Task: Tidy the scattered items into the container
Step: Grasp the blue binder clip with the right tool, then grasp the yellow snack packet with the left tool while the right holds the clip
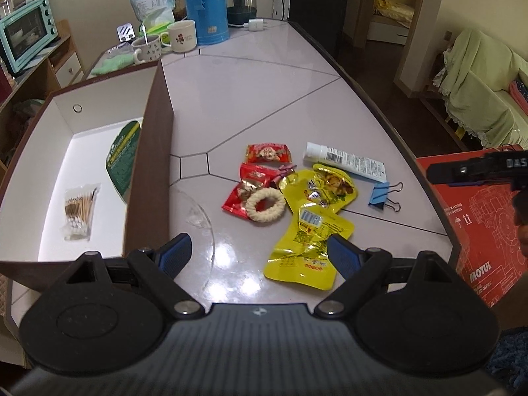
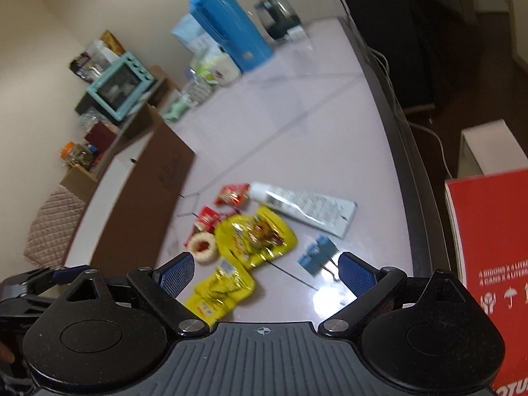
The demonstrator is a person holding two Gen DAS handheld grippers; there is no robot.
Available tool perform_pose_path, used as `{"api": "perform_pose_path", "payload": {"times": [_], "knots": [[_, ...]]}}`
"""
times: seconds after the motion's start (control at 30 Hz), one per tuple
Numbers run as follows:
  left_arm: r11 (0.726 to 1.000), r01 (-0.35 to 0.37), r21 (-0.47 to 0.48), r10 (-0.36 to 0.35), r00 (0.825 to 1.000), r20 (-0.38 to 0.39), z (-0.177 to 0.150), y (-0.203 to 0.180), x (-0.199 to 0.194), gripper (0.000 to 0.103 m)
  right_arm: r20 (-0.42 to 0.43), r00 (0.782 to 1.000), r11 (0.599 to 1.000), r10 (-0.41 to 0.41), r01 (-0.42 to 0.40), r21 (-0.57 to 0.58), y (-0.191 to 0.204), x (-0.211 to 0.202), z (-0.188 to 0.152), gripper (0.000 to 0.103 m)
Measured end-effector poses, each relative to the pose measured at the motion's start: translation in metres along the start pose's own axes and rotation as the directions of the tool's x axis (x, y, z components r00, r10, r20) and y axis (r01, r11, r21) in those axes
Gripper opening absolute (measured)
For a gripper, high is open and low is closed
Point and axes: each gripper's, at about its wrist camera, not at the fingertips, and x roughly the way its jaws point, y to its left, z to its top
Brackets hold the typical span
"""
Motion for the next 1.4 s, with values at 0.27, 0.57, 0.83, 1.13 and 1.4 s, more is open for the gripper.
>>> {"api": "perform_pose_path", "payload": {"times": [0.27,0.57,0.83,1.13,1.4], "knots": [[1.0,0.016,-0.004,-0.016,0.999,-0.035,0.0,-0.001,0.014,0.087,-0.076,0.997,0.994,-0.003,0.011,0.108,-0.027,0.019,0.009,0.097],[0.996,0.06,0.061,-0.055,0.994,-0.091,0.004,-0.003,0.042,0.087,-0.073,0.991,0.876,0.108,-0.06,0.478,-0.08,0.038,0.003,0.052],[0.995,0.073,0.061,-0.064,0.989,-0.131,-0.001,0.003,0.058,0.087,-0.037,0.997,0.863,0.07,-0.042,0.504,-0.09,0.041,0.009,0.032],[0.994,0.091,0.06,-0.081,0.986,-0.148,-0.007,0.002,0.07,0.087,-0.042,0.998,0.883,0.049,-0.024,0.468,-0.086,0.055,0.009,0.005],[0.981,0.138,0.136,-0.116,0.98,-0.159,-0.013,-0.02,0.091,0.087,-0.016,0.998,0.884,0.065,-0.05,0.465,-0.084,0.049,0.005,0.0]]}}
